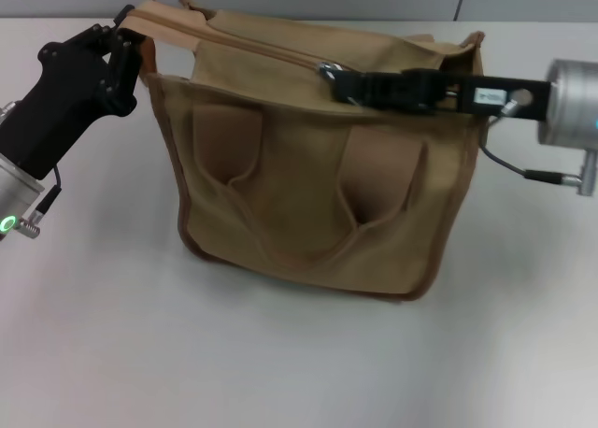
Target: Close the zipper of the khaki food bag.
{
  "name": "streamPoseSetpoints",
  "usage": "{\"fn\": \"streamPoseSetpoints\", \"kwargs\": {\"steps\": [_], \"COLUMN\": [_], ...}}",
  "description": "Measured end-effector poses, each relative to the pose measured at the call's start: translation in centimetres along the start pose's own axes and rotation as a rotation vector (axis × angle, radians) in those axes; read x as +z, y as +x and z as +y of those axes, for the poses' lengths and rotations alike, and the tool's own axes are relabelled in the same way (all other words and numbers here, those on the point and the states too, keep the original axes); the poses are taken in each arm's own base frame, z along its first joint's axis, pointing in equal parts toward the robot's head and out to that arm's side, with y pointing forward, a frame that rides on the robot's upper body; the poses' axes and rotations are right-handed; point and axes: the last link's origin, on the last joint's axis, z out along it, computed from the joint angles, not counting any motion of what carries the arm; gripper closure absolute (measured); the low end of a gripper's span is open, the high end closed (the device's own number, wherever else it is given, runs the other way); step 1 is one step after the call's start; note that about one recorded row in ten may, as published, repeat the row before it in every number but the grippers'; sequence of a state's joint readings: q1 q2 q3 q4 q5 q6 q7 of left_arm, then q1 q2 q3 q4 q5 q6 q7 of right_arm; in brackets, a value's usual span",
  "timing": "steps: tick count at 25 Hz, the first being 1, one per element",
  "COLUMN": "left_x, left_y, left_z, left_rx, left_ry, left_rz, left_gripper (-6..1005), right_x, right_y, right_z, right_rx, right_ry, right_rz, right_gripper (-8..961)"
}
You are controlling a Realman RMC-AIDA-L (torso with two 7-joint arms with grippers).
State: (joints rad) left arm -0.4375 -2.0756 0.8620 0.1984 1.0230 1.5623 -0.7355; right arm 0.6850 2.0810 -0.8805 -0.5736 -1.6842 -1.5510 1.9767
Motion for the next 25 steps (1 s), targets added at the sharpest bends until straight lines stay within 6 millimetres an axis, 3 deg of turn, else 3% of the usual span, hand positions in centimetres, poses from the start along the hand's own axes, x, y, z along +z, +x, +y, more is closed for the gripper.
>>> {"fn": "streamPoseSetpoints", "kwargs": {"steps": [6, 11, 25], "left_x": [-0.5, -1.0, -1.3], "left_y": [-0.4, -0.6, -1.2], "left_z": [-0.2, -0.1, 0.2], "left_rx": [-0.003, -0.001, -0.010], "left_ry": [0.021, 0.026, 0.027], "left_rz": [-0.020, -0.034, -0.059], "left_gripper": [977, 976, 976], "right_x": [-4.1, -5.9, -7.2], "right_y": [1.6, 2.4, 2.9], "right_z": [-0.1, -0.3, 0.3], "right_rx": [0.003, 0.000, -0.080], "right_ry": [0.003, 0.022, -0.007], "right_rz": [-0.087, -0.111, -0.126], "right_gripper": [851, 834, 787]}}
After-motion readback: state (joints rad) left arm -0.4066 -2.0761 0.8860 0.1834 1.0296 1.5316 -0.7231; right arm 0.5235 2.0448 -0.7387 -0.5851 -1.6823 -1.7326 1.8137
